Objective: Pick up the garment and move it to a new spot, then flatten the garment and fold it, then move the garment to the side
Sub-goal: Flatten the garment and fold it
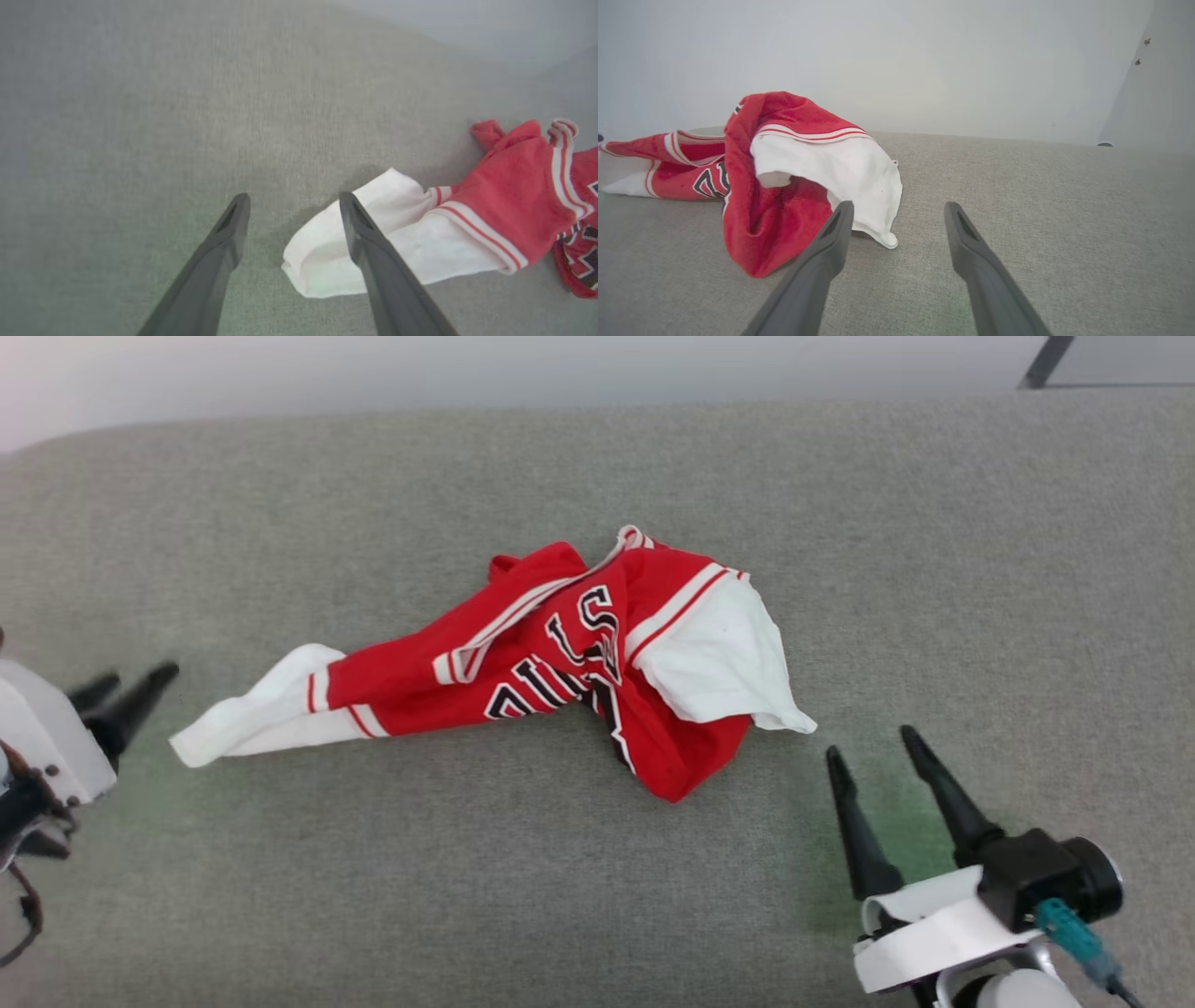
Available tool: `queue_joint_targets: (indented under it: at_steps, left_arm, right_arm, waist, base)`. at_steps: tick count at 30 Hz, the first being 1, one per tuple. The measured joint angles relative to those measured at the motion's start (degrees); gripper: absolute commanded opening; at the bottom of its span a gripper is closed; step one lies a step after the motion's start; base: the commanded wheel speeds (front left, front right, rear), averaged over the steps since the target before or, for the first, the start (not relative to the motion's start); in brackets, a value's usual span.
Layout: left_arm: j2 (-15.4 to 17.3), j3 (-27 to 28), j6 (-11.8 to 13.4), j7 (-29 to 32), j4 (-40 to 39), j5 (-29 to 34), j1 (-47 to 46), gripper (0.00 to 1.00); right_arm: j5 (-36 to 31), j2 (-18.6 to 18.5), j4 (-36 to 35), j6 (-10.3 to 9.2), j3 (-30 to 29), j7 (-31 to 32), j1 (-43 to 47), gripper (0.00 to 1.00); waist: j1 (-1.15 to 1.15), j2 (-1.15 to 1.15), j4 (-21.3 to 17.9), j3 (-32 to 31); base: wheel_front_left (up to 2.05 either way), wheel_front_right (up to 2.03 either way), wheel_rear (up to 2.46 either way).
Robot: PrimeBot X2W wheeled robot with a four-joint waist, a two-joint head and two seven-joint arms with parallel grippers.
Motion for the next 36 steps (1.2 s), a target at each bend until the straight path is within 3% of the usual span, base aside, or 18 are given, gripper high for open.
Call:
queue_joint_targets:
  at_steps: [7, 12, 17, 20, 26, 30, 36]
  left_arm:
    - [2.70, -0.97, -0.01, -19.92, -9.98, 9.68, 4.83, 1.00]
    - [2.38, 1.51, -0.01, -23.93, -13.13, 15.61, 10.00, 1.00]
    - [-3.33, 18.83, 0.48, -24.18, -15.72, 28.42, 19.59, 1.00]
    - [-7.71, 28.33, 1.70, -24.17, -19.24, 38.34, 28.24, 1.00]
    - [-16.29, 45.41, 1.66, -24.17, -27.60, 50.97, 42.06, 1.00]
    - [-21.03, 52.70, 0.93, -24.18, -32.23, 57.59, 47.37, 1.00]
    - [-25.15, 56.79, 0.21, -24.18, -34.17, 60.71, 50.64, 1.00]
  right_arm:
    - [-6.15, -0.01, 1.88, 0.01, 4.42, 5.37, -2.88, 1.00]
    - [-11.01, 0.02, 1.56, 0.01, 8.27, 12.50, -6.27, 1.00]
    - [-13.95, -1.48, 0.59, 0.01, 10.82, 19.02, -8.47, 1.00]
    - [-13.88, -4.46, -1.71, 0.01, 10.87, 22.30, -8.81, 1.00]
    - [-10.77, -11.62, -7.21, 0.01, 12.79, 30.64, -8.75, 1.00]
    - [-7.37, -16.31, -10.62, 0.01, 14.84, 36.91, -10.07, 1.00]
    - [-3.58, -21.26, -13.65, 0.02, 17.90, 44.03, -13.04, 1.00]
  waist:
    - [0.00, 0.00, 2.43, -1.76]
    - [0.00, 0.00, 4.60, -2.53]
    - [0.00, 0.00, 7.27, -2.86]
    - [0.00, 0.00, 8.91, -2.93]
    - [0.00, 0.00, 11.31, -2.58]
    - [0.00, 0.00, 11.87, -1.94]
    - [0.00, 0.00, 12.44, -1.08]
  base:
    - [0.00, 0.00, 0.00]
    - [0.00, 0.00, 0.00]
    - [0.00, 0.00, 0.00]
    - [0.00, 0.00, 0.00]
    - [0.00, 0.00, 0.00]
    - [0.00, 0.00, 0.00]
    - [0.00, 0.00, 0.00]
